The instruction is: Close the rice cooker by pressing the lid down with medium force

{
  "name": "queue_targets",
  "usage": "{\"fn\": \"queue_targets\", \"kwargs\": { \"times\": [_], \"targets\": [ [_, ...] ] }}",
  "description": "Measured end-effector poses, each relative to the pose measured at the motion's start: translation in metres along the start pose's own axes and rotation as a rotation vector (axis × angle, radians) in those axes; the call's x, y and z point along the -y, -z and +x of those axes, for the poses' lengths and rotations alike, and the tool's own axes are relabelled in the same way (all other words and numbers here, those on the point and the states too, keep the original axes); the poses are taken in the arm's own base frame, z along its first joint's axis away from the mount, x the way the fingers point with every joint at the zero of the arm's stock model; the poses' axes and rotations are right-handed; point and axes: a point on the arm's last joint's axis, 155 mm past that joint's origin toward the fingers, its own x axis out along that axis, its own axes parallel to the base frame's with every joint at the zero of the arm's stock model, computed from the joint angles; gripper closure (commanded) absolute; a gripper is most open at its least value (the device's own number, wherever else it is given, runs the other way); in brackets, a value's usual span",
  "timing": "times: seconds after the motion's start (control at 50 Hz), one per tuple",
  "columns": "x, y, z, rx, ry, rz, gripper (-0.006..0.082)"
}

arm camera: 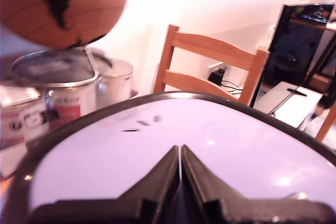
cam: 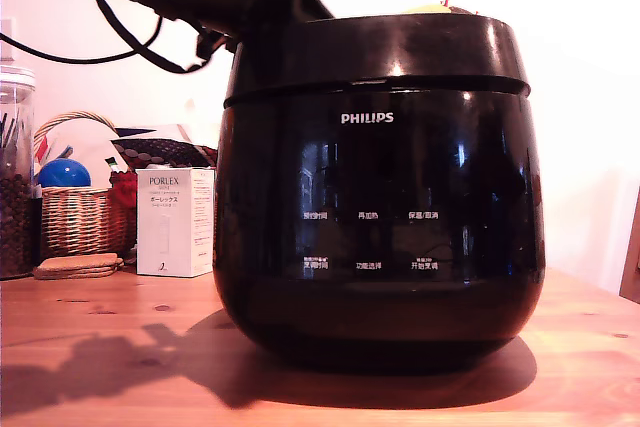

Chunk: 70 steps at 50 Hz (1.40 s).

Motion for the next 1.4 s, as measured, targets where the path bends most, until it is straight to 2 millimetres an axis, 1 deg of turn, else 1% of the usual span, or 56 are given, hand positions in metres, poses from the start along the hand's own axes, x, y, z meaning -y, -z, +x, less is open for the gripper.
{"fn": "queue_targets", "kwargs": {
  "times": [0.02, 0.04, 0.08, 0.1, 0.24, 0.34, 0.52, 0.82, 0.98, 1.1, 1.4],
  "targets": [
    [0.003, 0.0, 0.0, 0.003, 0.006, 0.001, 0.0791],
    [-0.001, 0.0, -0.001, 0.007, -0.019, 0.025, 0.0791],
    [0.001, 0.001, -0.002, 0.008, -0.018, 0.028, 0.0791],
    [-0.002, 0.0, -0.002, 0.012, -0.039, 0.028, 0.0791],
    [-0.007, 0.001, -0.004, 0.018, -0.076, 0.055, 0.0791],
    [-0.007, 0.0, -0.005, 0.022, -0.082, 0.061, 0.0791],
    [-0.014, 0.001, -0.012, 0.04, -0.127, 0.106, 0.0791],
    [-0.014, 0.001, -0.017, 0.075, -0.127, 0.114, 0.0791],
    [-0.009, 0.002, -0.016, 0.078, -0.118, 0.12, 0.0791],
    [-0.005, 0.01, -0.012, 0.063, -0.107, 0.123, 0.0791],
    [0.005, 0.019, -0.006, 0.039, -0.079, 0.123, 0.0791]
  ]
}}
